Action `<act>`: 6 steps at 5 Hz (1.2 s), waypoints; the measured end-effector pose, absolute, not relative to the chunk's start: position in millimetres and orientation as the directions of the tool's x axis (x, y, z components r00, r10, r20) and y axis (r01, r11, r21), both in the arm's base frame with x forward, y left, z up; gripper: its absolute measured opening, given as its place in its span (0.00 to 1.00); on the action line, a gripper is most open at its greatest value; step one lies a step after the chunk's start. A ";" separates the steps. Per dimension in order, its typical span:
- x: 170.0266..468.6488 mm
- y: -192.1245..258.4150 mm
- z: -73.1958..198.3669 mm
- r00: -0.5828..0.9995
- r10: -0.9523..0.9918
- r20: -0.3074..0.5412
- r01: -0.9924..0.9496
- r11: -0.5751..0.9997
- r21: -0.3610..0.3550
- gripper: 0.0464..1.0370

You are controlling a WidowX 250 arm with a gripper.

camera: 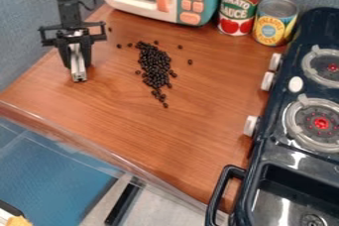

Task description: Sweep into pile

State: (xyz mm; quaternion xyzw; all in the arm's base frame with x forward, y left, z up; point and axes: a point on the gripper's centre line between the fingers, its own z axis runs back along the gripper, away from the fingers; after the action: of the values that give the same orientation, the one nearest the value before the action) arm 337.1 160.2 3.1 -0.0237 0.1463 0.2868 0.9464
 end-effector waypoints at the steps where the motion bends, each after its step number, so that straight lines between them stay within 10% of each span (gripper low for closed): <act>1: 336.5 138.8 3.8 0.874 0.386 -0.294 -0.389 0.920 0.049 0.34; 4: 327.4 100.0 4.5 0.927 0.217 -0.304 -0.226 0.974 0.007 0.34; 6: 309.9 128.6 53.6 0.894 0.436 -0.101 -0.433 0.900 0.045 0.34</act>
State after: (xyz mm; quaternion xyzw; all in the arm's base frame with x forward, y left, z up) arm 309.9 128.6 53.6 0.0105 0.0542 0.2232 0.9732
